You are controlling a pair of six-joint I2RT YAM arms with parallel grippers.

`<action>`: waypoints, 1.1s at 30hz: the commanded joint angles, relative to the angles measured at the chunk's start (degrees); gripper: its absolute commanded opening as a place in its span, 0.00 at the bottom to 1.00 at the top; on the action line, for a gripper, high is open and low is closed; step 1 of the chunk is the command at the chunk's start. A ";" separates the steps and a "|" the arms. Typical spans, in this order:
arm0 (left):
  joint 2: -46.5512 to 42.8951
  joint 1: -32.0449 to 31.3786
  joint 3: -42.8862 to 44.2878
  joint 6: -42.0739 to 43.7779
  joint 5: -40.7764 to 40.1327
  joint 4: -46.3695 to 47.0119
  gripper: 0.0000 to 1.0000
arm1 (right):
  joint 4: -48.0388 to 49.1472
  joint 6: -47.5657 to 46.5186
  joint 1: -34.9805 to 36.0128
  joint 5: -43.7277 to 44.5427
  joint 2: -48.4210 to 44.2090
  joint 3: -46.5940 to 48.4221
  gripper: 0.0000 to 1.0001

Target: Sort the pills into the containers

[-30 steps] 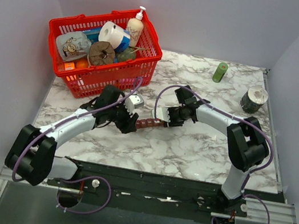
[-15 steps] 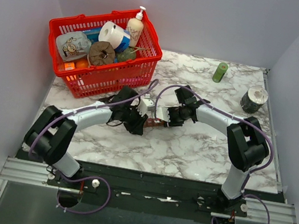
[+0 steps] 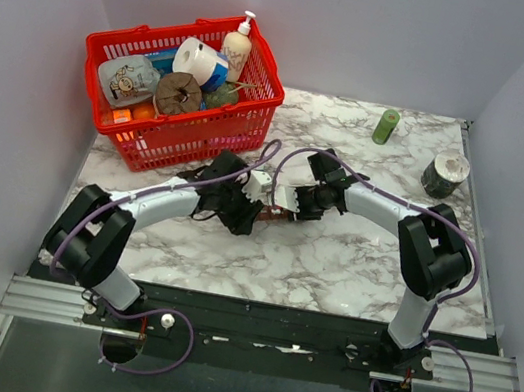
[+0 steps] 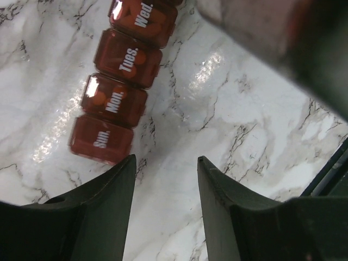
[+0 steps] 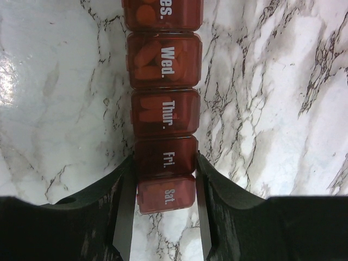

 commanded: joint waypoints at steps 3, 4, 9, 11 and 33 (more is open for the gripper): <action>-12.67 -0.42 -6.79 2.84 -4.37 8.85 0.63 | -2.16 -0.20 0.25 2.38 3.94 -1.82 0.26; -14.08 -0.33 -8.54 5.89 -4.72 9.99 0.64 | -2.16 -0.20 0.34 2.30 3.85 -1.91 0.26; -17.08 -0.16 -13.74 16.99 -5.61 11.58 0.68 | -1.99 -0.81 0.34 2.30 3.50 -2.70 0.26; -15.94 -0.24 -14.53 18.92 -4.64 11.84 0.71 | -2.16 -1.07 0.34 2.03 2.98 -3.14 0.26; -6.18 -1.56 -13.57 25.26 -10.26 23.00 0.74 | -1.55 -1.34 0.34 1.07 1.48 -5.08 0.26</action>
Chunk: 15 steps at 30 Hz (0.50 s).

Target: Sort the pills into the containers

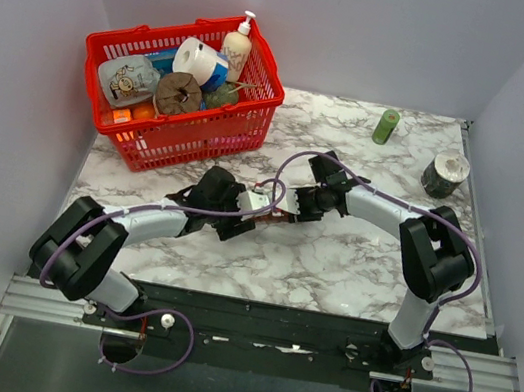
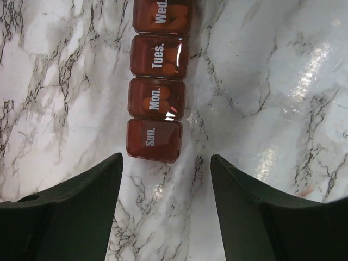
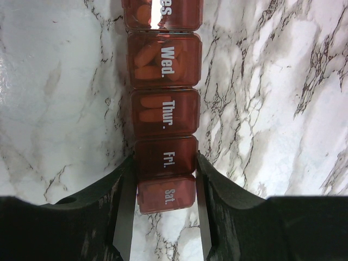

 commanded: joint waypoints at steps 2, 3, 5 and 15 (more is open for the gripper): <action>-0.02 -0.38 0.79 1.17 -3.72 3.80 0.73 | -3.80 -0.20 0.34 0.93 2.64 -3.07 0.26; 0.07 -0.38 0.97 1.09 -4.08 3.80 0.72 | -3.80 -0.29 0.43 0.93 2.64 -2.89 0.26; 0.68 -0.38 1.06 1.09 -3.82 3.88 0.71 | -3.80 -0.20 0.34 1.02 2.64 -2.98 0.26; 1.57 -0.29 2.64 0.47 -1.97 1.77 0.61 | -3.80 -0.11 0.34 1.02 2.73 -2.80 0.26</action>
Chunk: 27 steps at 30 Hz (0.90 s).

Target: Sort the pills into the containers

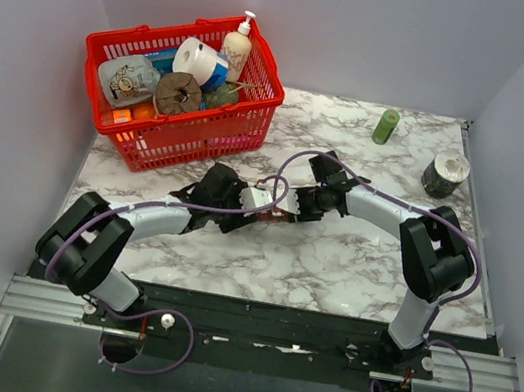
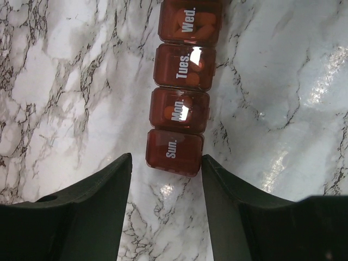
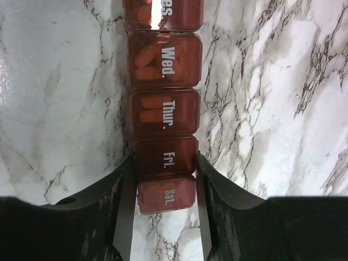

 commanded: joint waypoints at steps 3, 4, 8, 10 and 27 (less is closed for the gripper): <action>-1.83 -0.03 0.71 0.16 0.21 -0.17 0.59 | -3.82 -0.18 0.34 1.18 2.81 -2.80 0.26; -2.09 -0.03 0.71 0.08 0.13 -0.34 0.58 | -3.82 -0.09 0.34 1.18 2.81 -2.89 0.26; -2.36 0.32 0.89 -0.45 -0.31 -0.96 0.57 | -3.82 -0.18 0.34 1.18 2.82 -2.98 0.25; -2.62 0.58 1.07 -0.98 0.47 -1.14 0.57 | -3.82 -0.35 0.34 1.18 2.81 -2.98 0.26; -1.65 2.52 2.38 -5.28 -0.14 1.06 0.45 | -3.82 -0.35 0.34 1.18 2.81 -2.98 0.25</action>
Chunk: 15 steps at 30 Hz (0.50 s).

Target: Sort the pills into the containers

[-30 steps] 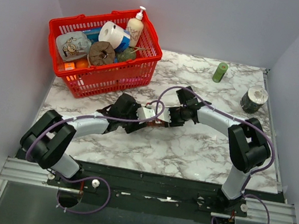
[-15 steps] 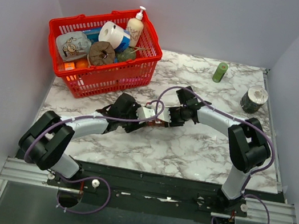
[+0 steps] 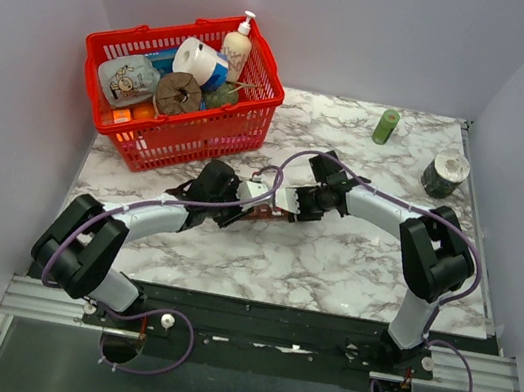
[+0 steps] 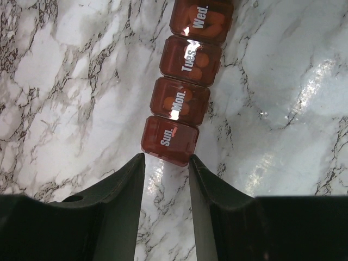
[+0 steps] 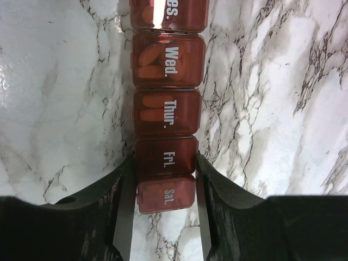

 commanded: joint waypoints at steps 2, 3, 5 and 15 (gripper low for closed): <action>-0.78 0.57 1.79 -1.37 -0.20 3.07 0.45 | -3.87 -0.88 0.34 1.15 2.81 -2.89 0.25; -0.96 0.57 1.62 -1.63 -0.38 3.07 0.45 | -3.95 -0.97 0.34 1.24 2.81 -2.98 0.25; -1.48 1.10 1.53 -1.81 -0.20 3.07 0.45 | -3.95 -0.88 0.34 1.15 2.82 -2.89 0.25; -1.66 3.56 2.67 -7.09 -2.14 5.18 0.45 | -3.95 -1.06 0.34 1.24 2.81 -2.98 0.25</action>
